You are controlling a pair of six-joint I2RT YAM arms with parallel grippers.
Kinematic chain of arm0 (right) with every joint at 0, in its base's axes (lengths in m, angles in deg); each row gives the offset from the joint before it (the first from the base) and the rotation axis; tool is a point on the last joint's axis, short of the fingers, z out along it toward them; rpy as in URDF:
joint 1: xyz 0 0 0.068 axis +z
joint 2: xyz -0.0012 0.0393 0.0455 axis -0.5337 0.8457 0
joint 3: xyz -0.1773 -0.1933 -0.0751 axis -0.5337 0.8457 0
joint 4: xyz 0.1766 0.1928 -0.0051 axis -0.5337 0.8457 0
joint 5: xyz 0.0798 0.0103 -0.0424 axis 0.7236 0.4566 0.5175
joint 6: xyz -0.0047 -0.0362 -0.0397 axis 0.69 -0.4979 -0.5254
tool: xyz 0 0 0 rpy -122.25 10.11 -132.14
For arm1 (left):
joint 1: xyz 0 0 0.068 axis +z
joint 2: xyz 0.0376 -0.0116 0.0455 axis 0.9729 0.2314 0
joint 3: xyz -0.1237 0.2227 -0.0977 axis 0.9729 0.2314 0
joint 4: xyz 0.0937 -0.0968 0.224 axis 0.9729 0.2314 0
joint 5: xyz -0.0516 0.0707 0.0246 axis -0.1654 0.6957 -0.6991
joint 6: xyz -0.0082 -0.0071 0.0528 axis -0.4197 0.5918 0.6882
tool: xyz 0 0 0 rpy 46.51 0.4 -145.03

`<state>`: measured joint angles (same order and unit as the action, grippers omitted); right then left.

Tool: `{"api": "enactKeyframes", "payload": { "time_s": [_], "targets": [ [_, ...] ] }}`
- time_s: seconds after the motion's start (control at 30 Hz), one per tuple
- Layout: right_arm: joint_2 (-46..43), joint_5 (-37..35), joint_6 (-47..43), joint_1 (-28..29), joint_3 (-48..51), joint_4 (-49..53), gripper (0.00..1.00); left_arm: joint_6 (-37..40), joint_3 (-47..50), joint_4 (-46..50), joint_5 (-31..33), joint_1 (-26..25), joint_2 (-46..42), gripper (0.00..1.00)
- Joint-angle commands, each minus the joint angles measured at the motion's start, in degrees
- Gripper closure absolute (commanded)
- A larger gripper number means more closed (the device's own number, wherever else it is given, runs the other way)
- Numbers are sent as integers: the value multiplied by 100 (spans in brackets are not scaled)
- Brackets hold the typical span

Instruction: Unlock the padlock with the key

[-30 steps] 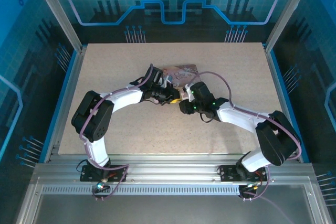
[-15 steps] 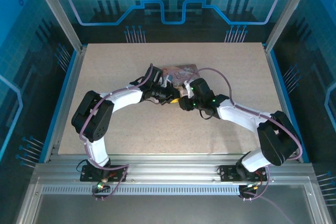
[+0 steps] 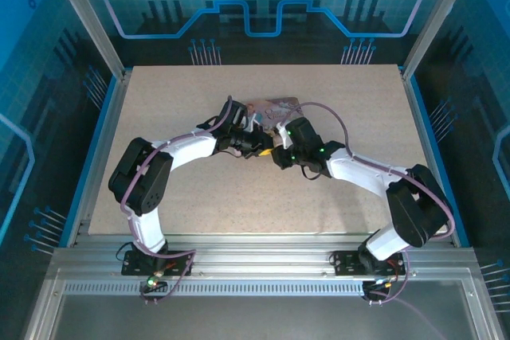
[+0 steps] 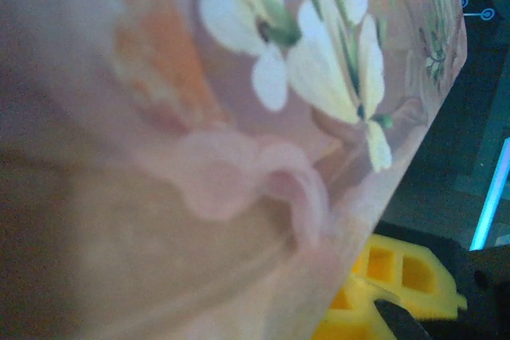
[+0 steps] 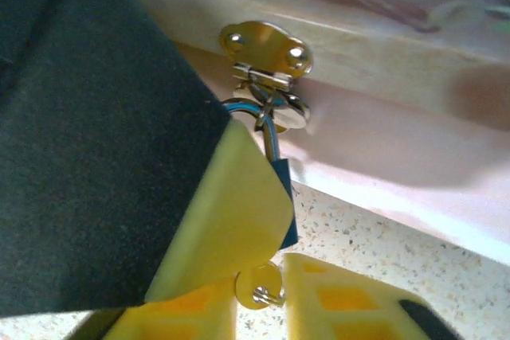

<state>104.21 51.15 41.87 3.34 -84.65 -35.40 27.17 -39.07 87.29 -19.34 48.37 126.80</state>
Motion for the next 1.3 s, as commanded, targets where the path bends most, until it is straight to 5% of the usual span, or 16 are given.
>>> {"api": "enactKeyframes", "payload": {
  "time_s": [0.0, 0.4, 0.87, 1.27],
  "targets": [
    [61, 54, 21, -45, -162, -104, 99, -85, -14, -85, -522, -22, -252, 92],
    [368, 458, 175, -37, 457, -630, 100, -25, 410, -292, -319, -48, -207, 86],
    [856, 533, -281, 0, 529, -535, 100, -461, 1600, -1447, 364, -29, -443, 60],
    [732, 481, -777, -9, 330, -139, 100, 105, 1934, -905, 1015, 244, -1363, 56]
  ]
}}
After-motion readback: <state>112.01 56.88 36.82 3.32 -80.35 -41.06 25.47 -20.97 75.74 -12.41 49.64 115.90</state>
